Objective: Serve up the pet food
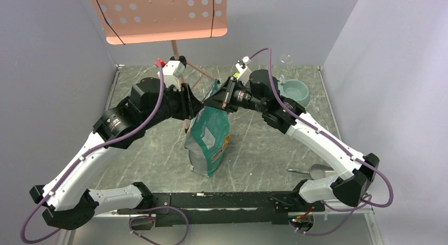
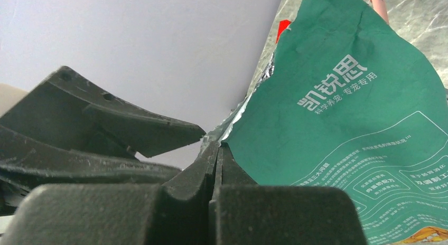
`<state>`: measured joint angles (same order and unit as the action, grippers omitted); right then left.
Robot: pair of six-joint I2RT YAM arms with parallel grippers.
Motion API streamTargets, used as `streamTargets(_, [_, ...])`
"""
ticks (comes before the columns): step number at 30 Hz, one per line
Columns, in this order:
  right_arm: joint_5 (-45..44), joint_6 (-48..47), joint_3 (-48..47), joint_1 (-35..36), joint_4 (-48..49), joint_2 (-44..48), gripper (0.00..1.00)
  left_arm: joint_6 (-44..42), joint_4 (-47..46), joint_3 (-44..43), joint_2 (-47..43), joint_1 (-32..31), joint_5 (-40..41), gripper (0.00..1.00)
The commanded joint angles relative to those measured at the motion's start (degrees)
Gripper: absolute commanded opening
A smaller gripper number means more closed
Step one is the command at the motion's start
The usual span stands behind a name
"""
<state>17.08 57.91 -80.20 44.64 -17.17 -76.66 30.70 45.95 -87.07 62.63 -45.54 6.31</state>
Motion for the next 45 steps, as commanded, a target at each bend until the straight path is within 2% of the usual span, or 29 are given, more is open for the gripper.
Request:
streamTargets(1, [0.9, -0.7, 0.8, -0.2, 3.1, 1.7, 0.00, -2.0, 1.2, -3.6, 1.5, 0.6, 2.7, 0.40])
streamTargets(4, [1.1, -0.8, 0.6, -0.3, 3.5, 1.8, 0.00, -2.0, 0.5, -2.8, 1.8, 0.6, 2.0, 0.34])
streamTargets(12, [1.6, -1.7, -0.4, -0.3, 2.4, 1.7, 0.00, -2.7, 0.8, -2.1, 3.1, 0.6, 3.6, 0.27])
streamTargets(20, [-4.2, -4.3, -3.3, -0.2, -6.7, 1.2, 0.00, -4.5, 4.5, -6.2, 6.9, 0.6, 6.9, 0.16])
streamTargets(29, [-8.1, -6.3, -7.2, 1.6, -12.4, -0.6, 0.00, -5.1, 5.3, -6.8, 9.4, 0.6, 2.8, 0.08])
streamTargets(36, [-10.2, -7.9, -8.0, 2.7, -14.0, -0.5, 0.00, -5.4, 3.6, -5.5, 10.1, 0.6, -3.5, 0.15])
streamTargets(38, [-10.2, -8.3, -8.0, 2.7, -13.9, -0.4, 0.00, -5.1, 2.7, -4.5, 10.1, 0.7, -5.6, 0.12])
streamTargets(40, [-10.4, -8.6, -8.3, 2.9, -14.0, -0.3, 0.00, -5.2, 2.3, -3.9, 10.5, 0.7, -6.8, 0.01])
streamTargets(43, [-13.6, -9.0, -10.6, 3.4, -18.2, -1.0, 0.00, -7.4, 5.7, -6.9, 12.9, 0.3, -2.8, 0.00])
streamTargets(45, [-17.9, -8.6, -12.9, 4.3, -23.2, -2.2, 0.00, -9.2, 9.1, -11.5, 14.6, -1.7, 9.0, 0.00])
